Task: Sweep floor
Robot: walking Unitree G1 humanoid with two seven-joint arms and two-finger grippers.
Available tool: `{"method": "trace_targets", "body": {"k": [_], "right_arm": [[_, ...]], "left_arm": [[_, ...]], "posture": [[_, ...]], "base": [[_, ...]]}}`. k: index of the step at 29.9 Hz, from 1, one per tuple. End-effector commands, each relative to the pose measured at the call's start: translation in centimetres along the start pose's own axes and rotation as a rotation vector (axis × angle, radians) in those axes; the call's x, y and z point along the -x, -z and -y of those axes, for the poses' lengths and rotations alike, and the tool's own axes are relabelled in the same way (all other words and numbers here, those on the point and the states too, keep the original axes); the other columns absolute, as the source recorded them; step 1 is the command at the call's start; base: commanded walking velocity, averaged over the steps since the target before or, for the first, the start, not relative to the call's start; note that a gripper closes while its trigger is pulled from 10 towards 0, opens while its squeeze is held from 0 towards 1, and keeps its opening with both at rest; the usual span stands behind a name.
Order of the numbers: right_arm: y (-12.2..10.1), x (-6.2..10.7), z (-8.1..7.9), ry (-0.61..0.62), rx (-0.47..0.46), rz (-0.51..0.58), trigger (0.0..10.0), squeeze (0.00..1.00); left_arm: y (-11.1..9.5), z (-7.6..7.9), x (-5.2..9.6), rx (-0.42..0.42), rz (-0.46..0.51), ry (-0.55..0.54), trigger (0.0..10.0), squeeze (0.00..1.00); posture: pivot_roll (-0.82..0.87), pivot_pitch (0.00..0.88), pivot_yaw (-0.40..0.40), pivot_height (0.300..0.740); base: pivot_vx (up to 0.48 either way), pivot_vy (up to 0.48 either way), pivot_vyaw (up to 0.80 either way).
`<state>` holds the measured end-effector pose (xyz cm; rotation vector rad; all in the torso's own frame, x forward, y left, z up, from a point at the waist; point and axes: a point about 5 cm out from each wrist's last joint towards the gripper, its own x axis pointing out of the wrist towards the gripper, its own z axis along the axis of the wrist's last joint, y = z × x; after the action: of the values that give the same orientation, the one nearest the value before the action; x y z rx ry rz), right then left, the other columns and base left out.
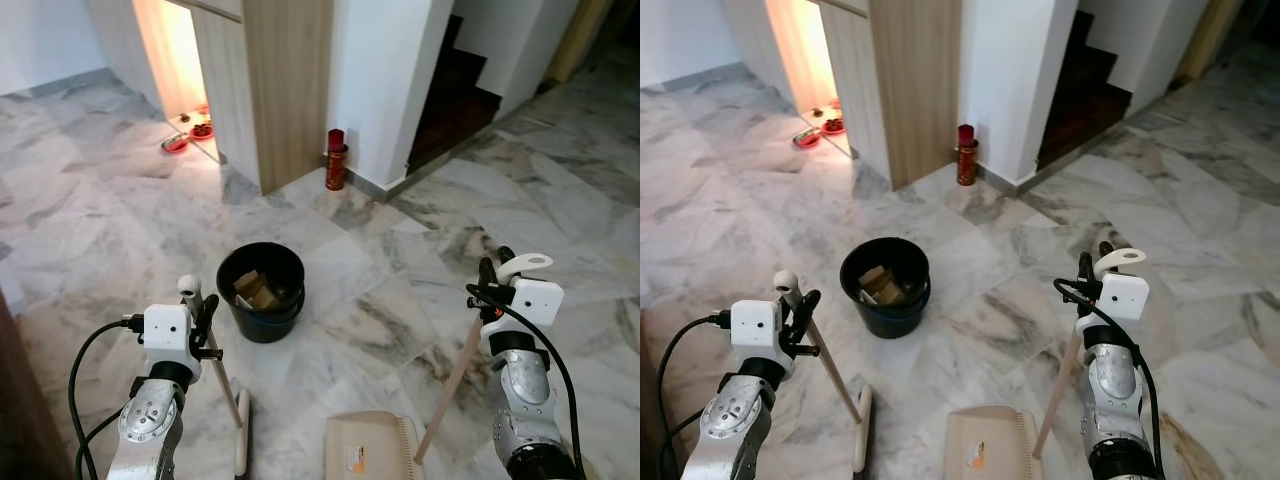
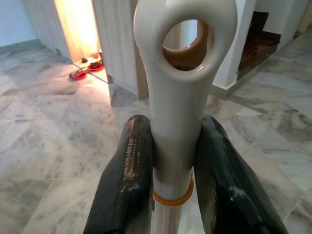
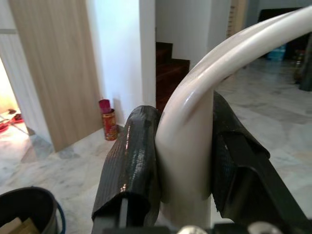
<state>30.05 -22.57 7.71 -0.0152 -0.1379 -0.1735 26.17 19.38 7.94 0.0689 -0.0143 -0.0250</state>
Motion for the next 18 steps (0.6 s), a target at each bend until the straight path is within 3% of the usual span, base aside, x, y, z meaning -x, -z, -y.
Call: {"method": "trace_targets", "body": {"k": [1, 3, 9, 18], "right_arm": [[-0.57, -0.62, -0.06, 0.007, -0.006, 0.017, 10.0, 0.0], [-0.53, -0.6, -0.06, 0.01, -0.006, 0.016, 10.0, 0.0], [-0.37, -0.39, -0.06, 0.023, -0.012, 0.015, 10.0, 0.0], [-0.4, -0.45, -0.26, 0.015, -0.013, 0.014, 10.0, 0.0]], "left_arm": [[-0.85, -0.03, -0.47, -0.023, 0.043, 0.008, 10.0, 0.0], [-0.94, -0.15, -0.55, -0.036, 0.043, 0.008, 10.0, 0.0], [-1.1, -0.37, -0.75, -0.044, 0.046, -0.003, 10.0, 0.0], [-1.21, -0.25, -0.91, -0.044, 0.046, 0.001, 10.0, 0.0]], "posture": [[0.08, 0.0, -0.04, 0.74], [0.08, 0.0, -0.036, 0.74], [0.08, 0.0, -0.027, 0.74], [0.08, 0.0, -0.029, 0.74]], "base": [[0.0, 0.0, -0.8], [0.0, 0.0, -0.8], [0.0, -0.401, -0.79], [0.0, 0.0, -0.79]]}}
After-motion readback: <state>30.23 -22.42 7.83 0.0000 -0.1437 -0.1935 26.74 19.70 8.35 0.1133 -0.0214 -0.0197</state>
